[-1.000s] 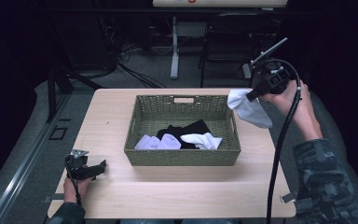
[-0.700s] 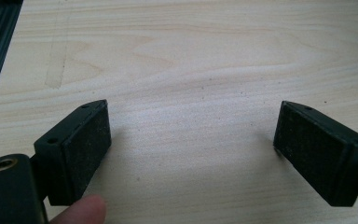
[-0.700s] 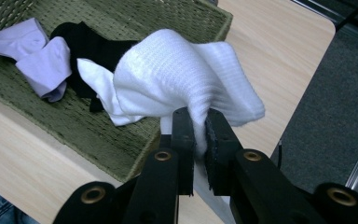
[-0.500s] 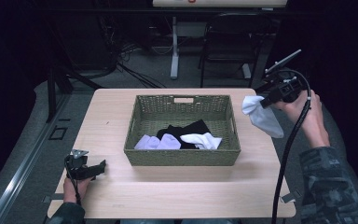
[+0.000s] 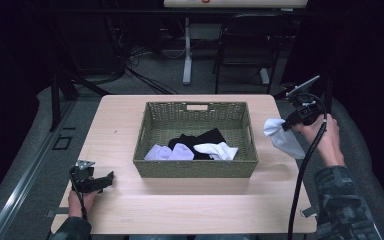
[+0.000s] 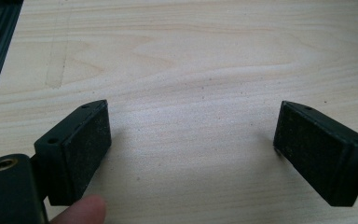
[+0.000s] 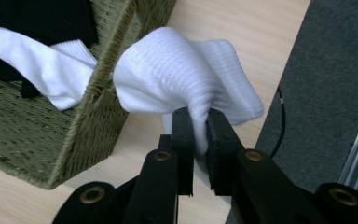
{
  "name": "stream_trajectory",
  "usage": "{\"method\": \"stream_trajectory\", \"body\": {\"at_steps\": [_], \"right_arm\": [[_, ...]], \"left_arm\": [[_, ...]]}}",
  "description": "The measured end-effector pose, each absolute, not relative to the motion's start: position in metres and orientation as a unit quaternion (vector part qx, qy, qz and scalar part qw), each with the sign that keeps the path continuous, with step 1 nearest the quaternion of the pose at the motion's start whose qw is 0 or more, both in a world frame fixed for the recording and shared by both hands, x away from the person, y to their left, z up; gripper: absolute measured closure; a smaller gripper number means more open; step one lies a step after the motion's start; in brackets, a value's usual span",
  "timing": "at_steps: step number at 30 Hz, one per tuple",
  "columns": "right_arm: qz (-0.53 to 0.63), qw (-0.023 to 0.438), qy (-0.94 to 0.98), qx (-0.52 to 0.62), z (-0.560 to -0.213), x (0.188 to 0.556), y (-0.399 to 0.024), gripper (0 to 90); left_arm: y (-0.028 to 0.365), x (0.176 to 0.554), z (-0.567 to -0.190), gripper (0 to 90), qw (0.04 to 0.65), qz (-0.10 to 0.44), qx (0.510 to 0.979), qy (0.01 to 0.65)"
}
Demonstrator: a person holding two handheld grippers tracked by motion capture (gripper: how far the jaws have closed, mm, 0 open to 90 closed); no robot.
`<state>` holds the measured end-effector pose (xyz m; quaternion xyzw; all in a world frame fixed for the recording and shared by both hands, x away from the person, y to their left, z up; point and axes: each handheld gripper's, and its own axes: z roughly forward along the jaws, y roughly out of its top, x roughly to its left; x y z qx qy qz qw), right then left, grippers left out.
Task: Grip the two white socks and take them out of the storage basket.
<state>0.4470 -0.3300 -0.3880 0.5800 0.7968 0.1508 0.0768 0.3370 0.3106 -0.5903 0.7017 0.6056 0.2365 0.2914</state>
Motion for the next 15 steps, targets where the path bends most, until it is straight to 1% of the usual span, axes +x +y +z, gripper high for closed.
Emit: {"method": "stream_trajectory", "body": {"at_steps": [3,6,10,15], "right_arm": [[0.14,0.065,0.794,0.588,-0.409,0.451,-0.329,81.9],[0.14,0.058,0.791,0.593,-0.421,0.452,-0.329,81.5],[0.126,0.035,0.794,0.594,-0.445,0.456,-0.328,81.3],[0.124,0.024,0.785,0.607,-0.468,0.46,-0.327,79.5]], "left_arm": [[0.311,0.337,-0.59,10.8,0.291,0.236,0.702,0.606],[0.311,0.337,-0.59,10.8,0.291,0.236,0.702,0.606],[0.311,0.337,-0.59,10.8,0.291,0.236,0.702,0.606],[0.311,0.337,-0.59,10.8,0.291,0.236,0.702,0.606]]}}
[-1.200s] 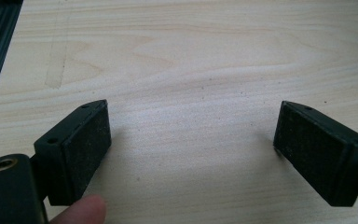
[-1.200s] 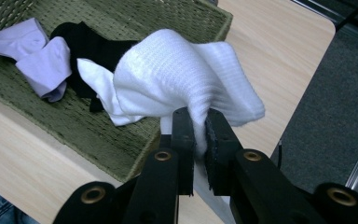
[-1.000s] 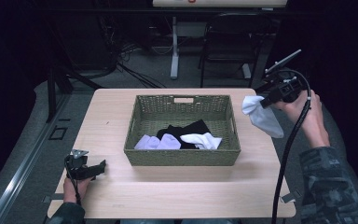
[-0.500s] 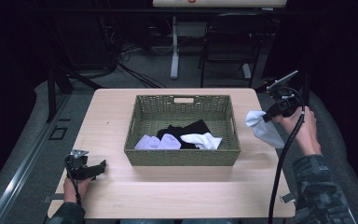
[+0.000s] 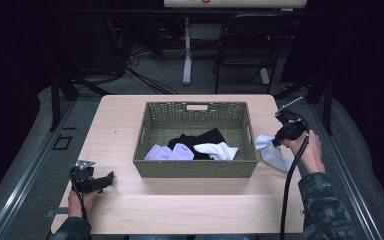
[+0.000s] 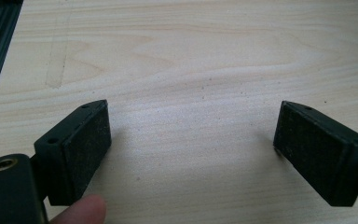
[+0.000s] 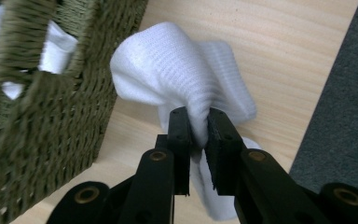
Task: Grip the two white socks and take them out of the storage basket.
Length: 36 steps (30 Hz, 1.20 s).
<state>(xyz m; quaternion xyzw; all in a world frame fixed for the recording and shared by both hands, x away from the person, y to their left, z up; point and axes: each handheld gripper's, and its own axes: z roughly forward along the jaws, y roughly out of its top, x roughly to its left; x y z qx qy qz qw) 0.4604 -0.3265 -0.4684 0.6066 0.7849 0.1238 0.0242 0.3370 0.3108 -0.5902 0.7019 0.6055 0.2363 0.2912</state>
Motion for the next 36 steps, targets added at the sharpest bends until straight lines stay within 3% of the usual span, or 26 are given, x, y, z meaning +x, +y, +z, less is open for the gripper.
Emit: {"method": "stream_trajectory", "body": {"at_steps": [3,7,18,28,36], "right_arm": [[0.113,0.022,0.781,0.613,-0.475,0.462,-0.328,74.7],[0.12,0.034,0.773,0.622,-0.471,0.461,-0.33,56.2],[0.166,0.054,0.801,0.573,-0.4,0.445,-0.319,16.5],[0.191,0.091,0.834,0.509,-0.343,0.434,-0.277,9.7],[0.201,0.089,0.857,0.466,-0.334,0.44,-0.231,2.9]], "left_arm": [[0.311,0.337,-0.59,10.8,0.291,0.236,0.702,0.606],[0.311,0.337,-0.59,10.8,0.291,0.236,0.702,0.606],[0.311,0.337,-0.59,10.8,0.291,0.237,0.702,0.606],[0.311,0.337,-0.59,10.8,0.291,0.237,0.701,0.606],[0.311,0.337,-0.59,10.8,0.291,0.236,0.701,0.606]]}}
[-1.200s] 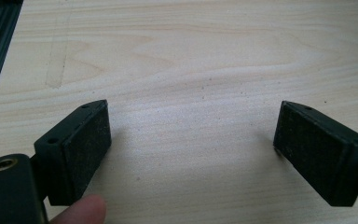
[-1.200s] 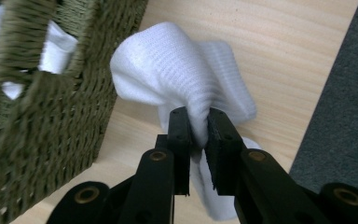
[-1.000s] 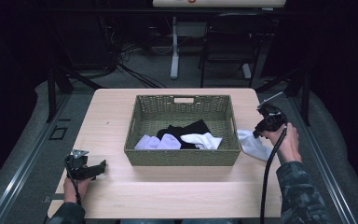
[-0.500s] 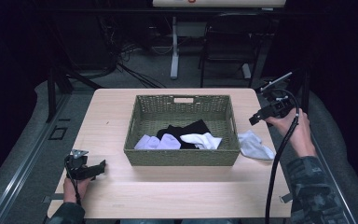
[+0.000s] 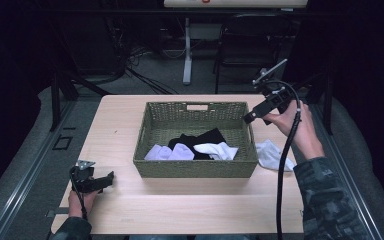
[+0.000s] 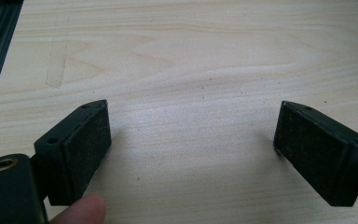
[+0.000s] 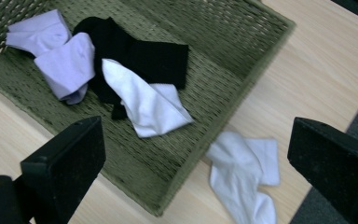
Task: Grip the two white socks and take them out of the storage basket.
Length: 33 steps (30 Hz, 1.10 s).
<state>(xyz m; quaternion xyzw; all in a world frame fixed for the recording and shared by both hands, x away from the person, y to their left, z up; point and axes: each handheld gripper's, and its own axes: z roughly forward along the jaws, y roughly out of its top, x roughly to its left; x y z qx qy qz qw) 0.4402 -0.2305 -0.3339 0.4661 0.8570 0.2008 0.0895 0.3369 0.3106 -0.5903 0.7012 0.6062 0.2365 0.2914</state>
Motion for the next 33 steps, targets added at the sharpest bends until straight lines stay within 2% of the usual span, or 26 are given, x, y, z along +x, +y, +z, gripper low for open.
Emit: {"method": "stream_trajectory", "body": {"at_steps": [4,15,24,29,33], "right_arm": [[0.198,0.081,0.867,0.451,-0.339,0.447,-0.211,0.0],[0.193,0.066,0.879,0.43,-0.355,0.457,-0.173,0.9],[0.172,0.035,0.893,0.415,-0.387,0.467,-0.145,0.8],[0.162,0.029,0.896,0.412,-0.406,0.472,-0.133,4.5],[0.17,0.026,0.894,0.414,-0.426,0.476,-0.128,12.6]], "left_arm": [[0.311,0.337,-0.59,10.8,0.291,0.236,0.701,0.606],[0.311,0.337,-0.59,10.8,0.291,0.236,0.701,0.606],[0.311,0.337,-0.59,10.8,0.291,0.236,0.701,0.606],[0.311,0.337,-0.59,10.8,0.291,0.236,0.702,0.606],[0.311,0.337,-0.59,10.8,0.291,0.236,0.702,0.606]]}}
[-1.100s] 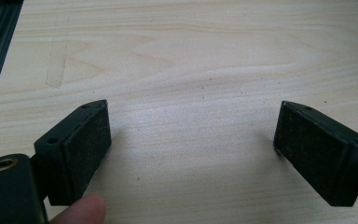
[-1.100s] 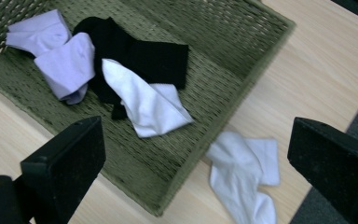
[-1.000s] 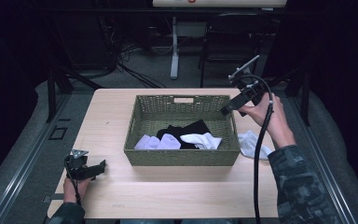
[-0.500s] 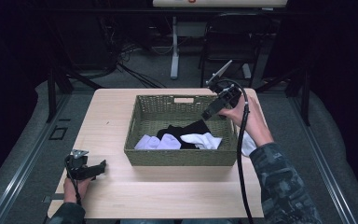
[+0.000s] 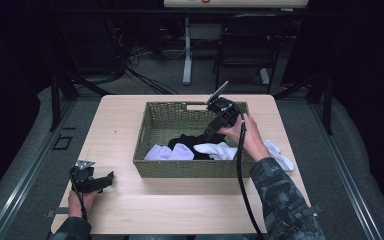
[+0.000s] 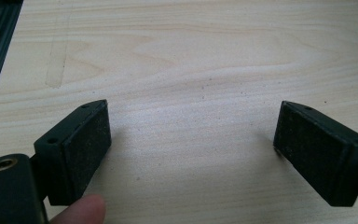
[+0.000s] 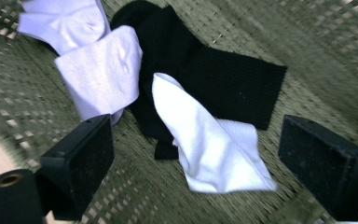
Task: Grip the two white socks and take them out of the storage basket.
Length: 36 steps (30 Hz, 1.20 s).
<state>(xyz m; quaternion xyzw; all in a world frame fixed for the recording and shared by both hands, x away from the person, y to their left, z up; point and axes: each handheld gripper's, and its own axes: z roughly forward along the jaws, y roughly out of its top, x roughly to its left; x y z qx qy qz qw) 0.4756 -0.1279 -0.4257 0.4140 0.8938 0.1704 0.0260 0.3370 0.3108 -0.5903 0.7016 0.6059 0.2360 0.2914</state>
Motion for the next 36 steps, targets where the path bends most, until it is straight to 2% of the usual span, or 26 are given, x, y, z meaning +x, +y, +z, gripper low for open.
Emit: {"method": "stream_trajectory", "body": {"at_steps": [6,21,23,26,28,31,36], "right_arm": [[0.173,0.018,0.89,0.421,-0.454,0.477,-0.125,19.7],[0.123,-0.012,0.89,0.438,-0.502,0.486,-0.117,29.7],[0.121,-0.012,0.888,0.444,-0.507,0.486,-0.116,38.4],[0.107,-0.015,0.89,0.444,-0.51,0.487,-0.117,60.5],[0.111,-0.021,0.887,0.448,-0.511,0.487,-0.118,70.3],[0.118,-0.021,0.884,0.452,-0.508,0.487,-0.122,80.3],[0.124,-0.016,0.886,0.446,-0.49,0.485,-0.127,83.5]], "left_arm": [[0.311,0.337,-0.59,10.7,0.291,0.236,0.702,0.606],[0.311,0.337,-0.59,10.7,0.291,0.235,0.702,0.606],[0.311,0.337,-0.59,10.7,0.291,0.235,0.702,0.606],[0.311,0.337,-0.59,10.7,0.29,0.235,0.702,0.606],[0.311,0.337,-0.59,10.7,0.291,0.236,0.702,0.606],[0.311,0.337,-0.59,10.7,0.29,0.235,0.703,0.606],[0.311,0.337,-0.59,10.7,0.291,0.236,0.702,0.606]]}}
